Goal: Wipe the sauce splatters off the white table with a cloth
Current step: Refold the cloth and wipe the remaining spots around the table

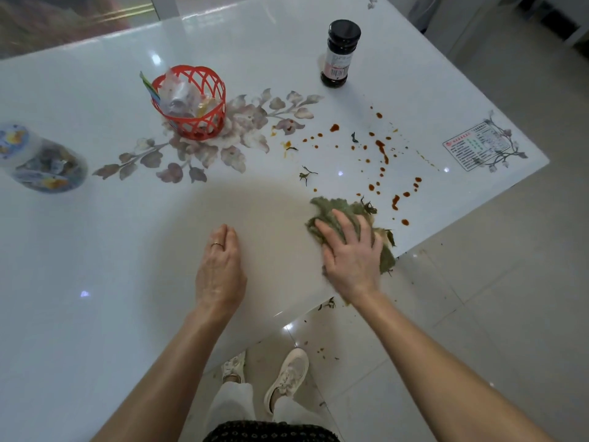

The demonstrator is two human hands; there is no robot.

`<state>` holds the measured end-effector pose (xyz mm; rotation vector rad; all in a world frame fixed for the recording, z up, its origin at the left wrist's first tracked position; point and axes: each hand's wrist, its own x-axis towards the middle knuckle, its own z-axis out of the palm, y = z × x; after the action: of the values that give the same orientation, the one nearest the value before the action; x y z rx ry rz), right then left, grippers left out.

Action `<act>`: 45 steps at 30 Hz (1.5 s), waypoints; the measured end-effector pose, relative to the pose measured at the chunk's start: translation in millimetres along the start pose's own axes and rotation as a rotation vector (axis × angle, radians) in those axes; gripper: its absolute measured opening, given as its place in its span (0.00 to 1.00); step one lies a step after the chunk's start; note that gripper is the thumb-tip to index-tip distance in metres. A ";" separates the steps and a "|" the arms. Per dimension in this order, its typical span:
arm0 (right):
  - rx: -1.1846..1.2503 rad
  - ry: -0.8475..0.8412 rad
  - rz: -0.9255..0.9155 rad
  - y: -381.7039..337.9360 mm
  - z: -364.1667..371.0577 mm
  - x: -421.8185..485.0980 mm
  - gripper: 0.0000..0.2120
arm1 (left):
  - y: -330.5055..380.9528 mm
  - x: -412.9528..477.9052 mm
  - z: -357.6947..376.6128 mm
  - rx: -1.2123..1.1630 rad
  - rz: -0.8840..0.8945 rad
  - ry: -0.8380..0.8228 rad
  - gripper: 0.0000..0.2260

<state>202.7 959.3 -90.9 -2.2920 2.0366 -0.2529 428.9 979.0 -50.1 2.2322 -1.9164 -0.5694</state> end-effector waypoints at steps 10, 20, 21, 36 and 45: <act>-0.014 -0.062 -0.243 49.1 -0.5 21.6 0.21 | 6.2 1.8 -1.5 0.026 -0.038 -0.002 0.28; 0.030 -0.043 -0.293 -9.0 7.9 -20.3 0.22 | 10.2 -0.5 -1.2 0.005 -0.061 -0.020 0.30; 0.040 -0.061 -0.360 0.9 7.0 -15.7 0.21 | 9.6 -0.8 -1.1 0.003 -0.056 -0.017 0.30; 0.048 -0.028 -0.252 -17.5 4.0 -25.2 0.22 | 7.6 0.2 -4.3 -0.018 -0.027 -0.052 0.31; 0.034 -0.070 0.017 -21.9 -0.4 17.6 0.24 | 4.6 -0.1 -7.5 0.000 -0.023 -0.066 0.31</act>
<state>226.0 944.6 -85.7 -2.2297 2.0023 -0.2017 427.4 977.3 -41.6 2.2654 -1.9241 -0.6545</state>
